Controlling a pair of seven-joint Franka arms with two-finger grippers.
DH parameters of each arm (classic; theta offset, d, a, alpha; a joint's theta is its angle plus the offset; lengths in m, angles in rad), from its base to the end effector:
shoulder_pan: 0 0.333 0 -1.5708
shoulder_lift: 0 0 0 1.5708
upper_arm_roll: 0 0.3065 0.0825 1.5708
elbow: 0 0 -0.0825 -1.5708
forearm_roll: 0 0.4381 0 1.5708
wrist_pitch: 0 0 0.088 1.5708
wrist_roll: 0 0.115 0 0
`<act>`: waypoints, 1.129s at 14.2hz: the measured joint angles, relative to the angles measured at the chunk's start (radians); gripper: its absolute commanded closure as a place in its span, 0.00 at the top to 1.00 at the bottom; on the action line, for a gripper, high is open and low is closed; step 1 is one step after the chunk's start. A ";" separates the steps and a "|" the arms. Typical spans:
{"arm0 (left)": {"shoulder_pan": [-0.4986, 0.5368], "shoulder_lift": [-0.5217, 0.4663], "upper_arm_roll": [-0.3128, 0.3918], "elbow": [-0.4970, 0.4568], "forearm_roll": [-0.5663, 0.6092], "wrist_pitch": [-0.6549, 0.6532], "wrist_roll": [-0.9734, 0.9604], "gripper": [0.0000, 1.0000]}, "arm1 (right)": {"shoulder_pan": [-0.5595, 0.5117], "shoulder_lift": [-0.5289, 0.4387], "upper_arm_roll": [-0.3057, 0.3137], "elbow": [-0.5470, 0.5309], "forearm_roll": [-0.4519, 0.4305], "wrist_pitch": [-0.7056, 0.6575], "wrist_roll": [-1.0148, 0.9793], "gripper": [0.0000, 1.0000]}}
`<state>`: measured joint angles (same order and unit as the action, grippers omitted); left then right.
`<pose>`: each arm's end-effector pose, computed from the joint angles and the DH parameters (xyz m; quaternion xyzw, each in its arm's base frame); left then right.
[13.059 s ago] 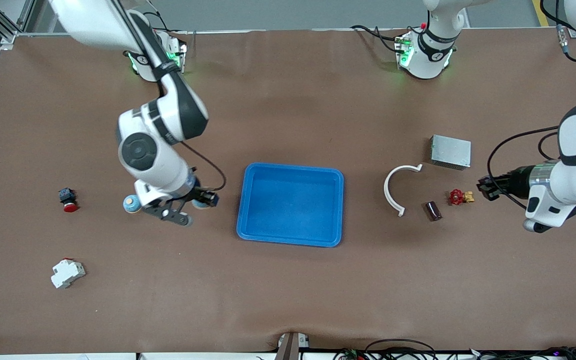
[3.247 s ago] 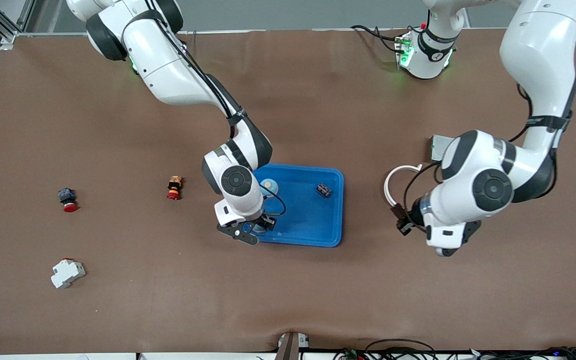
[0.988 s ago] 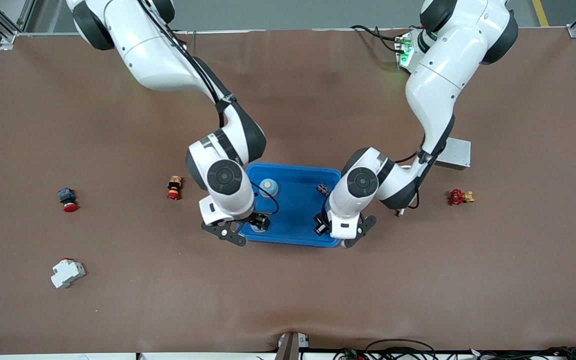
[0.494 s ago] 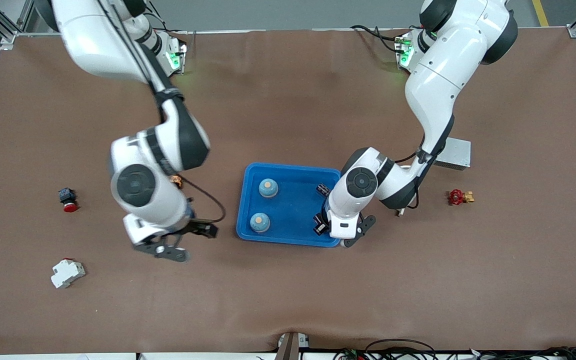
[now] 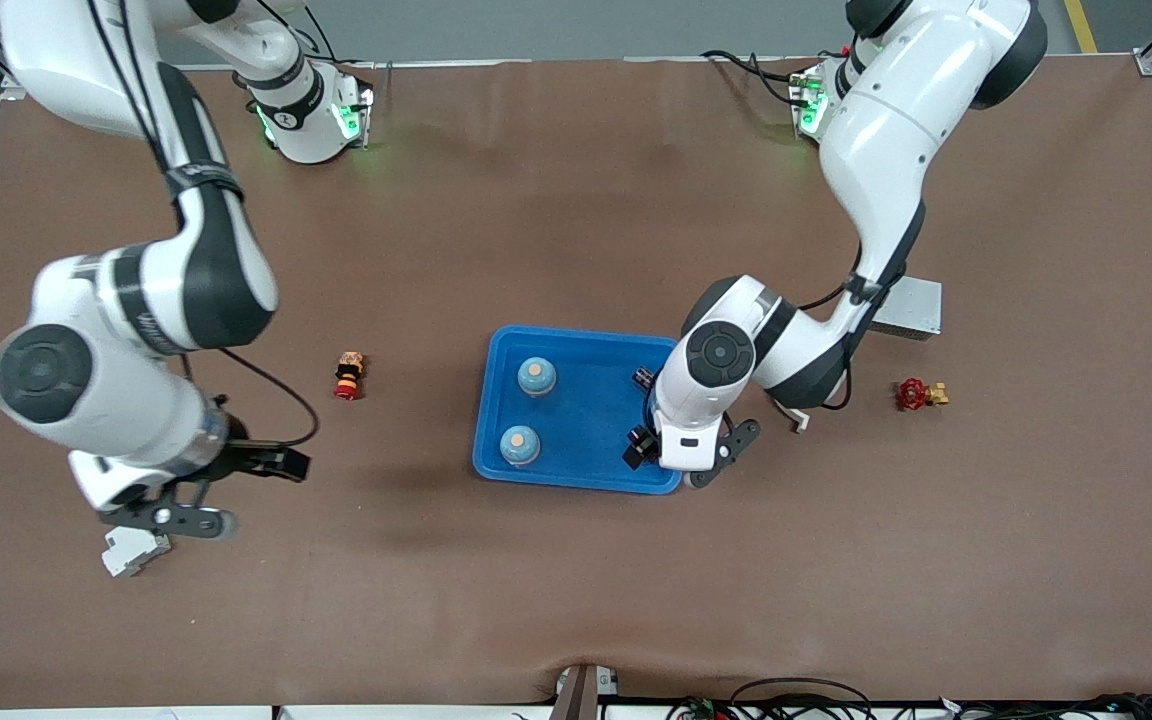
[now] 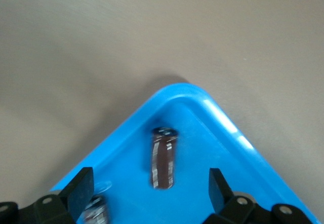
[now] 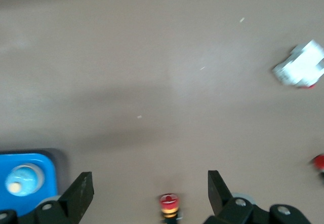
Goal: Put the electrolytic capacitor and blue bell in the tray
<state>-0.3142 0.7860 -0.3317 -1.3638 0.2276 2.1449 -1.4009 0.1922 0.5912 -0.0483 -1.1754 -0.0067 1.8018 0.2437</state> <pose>0.6553 -0.4203 0.2282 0.9337 0.3569 -0.0061 0.0264 0.7678 0.1196 0.4258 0.9987 -0.0448 0.0208 0.0129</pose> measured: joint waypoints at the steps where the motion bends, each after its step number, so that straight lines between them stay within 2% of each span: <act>1: 0.003 -0.030 0.000 0.001 0.000 -0.052 0.001 1.00 | -0.027 -0.011 0.000 0.000 0.000 -0.001 -0.050 1.00; 4: 0.039 -0.127 0.001 0.002 -0.023 -0.187 0.082 1.00 | -0.089 -0.045 0.000 0.000 0.000 -0.022 -0.166 1.00; 8: 0.159 -0.260 0.002 0.004 -0.180 -0.435 0.382 1.00 | -0.119 -0.111 -0.002 0.000 -0.002 -0.135 -0.191 1.00; 11: 0.274 -0.370 0.003 -0.001 -0.249 -0.612 0.588 1.00 | -0.169 -0.170 -0.002 -0.003 -0.002 -0.238 -0.223 1.00; 13: 0.344 -0.439 0.003 -0.029 -0.262 -0.671 0.699 1.00 | -0.191 -0.221 -0.003 -0.029 -0.002 -0.263 -0.247 1.00; 16: 0.455 -0.556 0.003 -0.132 -0.264 -0.703 0.901 1.00 | -0.198 -0.336 -0.019 -0.125 -0.002 -0.270 -0.262 1.00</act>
<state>0.1406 0.2298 -0.3290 -1.4961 -0.0363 1.4416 -0.4996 -0.0061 0.2547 -0.0668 -1.3005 -0.0087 1.5316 -0.0184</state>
